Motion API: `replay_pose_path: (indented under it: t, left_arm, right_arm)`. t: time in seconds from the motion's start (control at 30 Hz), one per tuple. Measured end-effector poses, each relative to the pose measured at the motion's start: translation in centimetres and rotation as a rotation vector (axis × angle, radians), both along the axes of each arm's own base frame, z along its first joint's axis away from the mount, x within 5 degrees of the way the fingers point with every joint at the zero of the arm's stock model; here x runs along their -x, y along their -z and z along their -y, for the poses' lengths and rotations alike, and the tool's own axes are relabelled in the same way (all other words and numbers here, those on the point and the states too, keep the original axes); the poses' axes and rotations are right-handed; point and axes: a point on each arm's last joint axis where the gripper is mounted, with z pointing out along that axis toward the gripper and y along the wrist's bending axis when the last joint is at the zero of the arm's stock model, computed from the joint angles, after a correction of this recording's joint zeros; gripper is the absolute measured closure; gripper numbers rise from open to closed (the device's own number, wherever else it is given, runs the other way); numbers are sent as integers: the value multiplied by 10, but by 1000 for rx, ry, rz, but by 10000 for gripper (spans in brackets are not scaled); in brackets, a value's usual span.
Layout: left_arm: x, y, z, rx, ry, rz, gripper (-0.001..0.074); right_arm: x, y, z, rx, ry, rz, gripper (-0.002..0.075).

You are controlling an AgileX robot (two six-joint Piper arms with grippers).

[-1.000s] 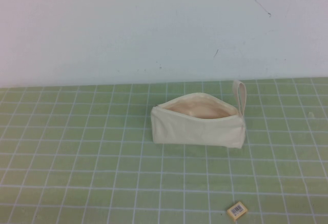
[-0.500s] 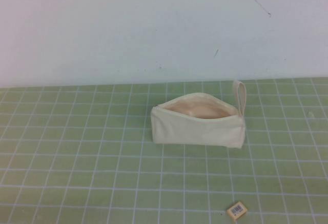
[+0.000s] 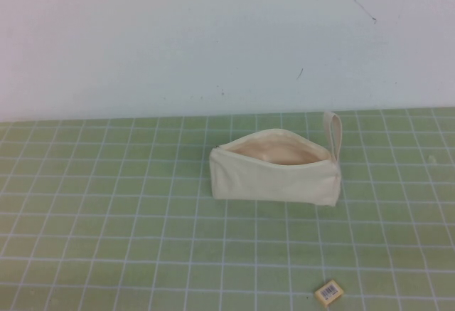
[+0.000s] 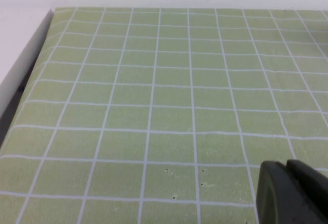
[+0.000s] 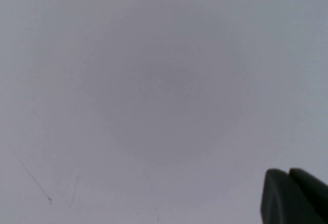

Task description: Put eraser into pencil case

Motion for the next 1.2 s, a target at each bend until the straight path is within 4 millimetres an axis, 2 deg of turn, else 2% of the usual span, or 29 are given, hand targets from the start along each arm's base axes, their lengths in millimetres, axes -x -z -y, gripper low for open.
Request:
replay_pose_path:
  t: [0.13, 0.27, 0.43, 0.57, 0.8, 0.97, 1.1, 1.2]
  left_arm:
    - [0, 0, 0, -2, 1, 0, 736]
    - [0, 0, 0, -2, 1, 0, 736]
    - [0, 0, 0, -2, 1, 0, 736]
    - [0, 0, 0, -2, 1, 0, 736]
    - [0, 0, 0, -2, 1, 0, 736]
    - [0, 0, 0, -2, 1, 0, 736]
    - [0, 0, 0, 0, 0, 0, 736]
    - [0, 0, 0, 0, 0, 0, 736]
  right_arm:
    - [13, -40, -5, 7, -32, -105, 727]
    - [12, -70, -8, 1, -64, -301, 727]
    - [-14, -80, -11, -33, -130, -667, 727]
    - [-48, -65, -17, -18, -250, -957, 727]
    - [-112, -26, -34, 12, -574, -1289, 727]
    - [-152, 4, -55, 7, -729, -1384, 727]
    - [-169, 26, -81, 72, -787, -1438, 727]
    - [-175, 41, -105, 131, -825, -1474, 727]
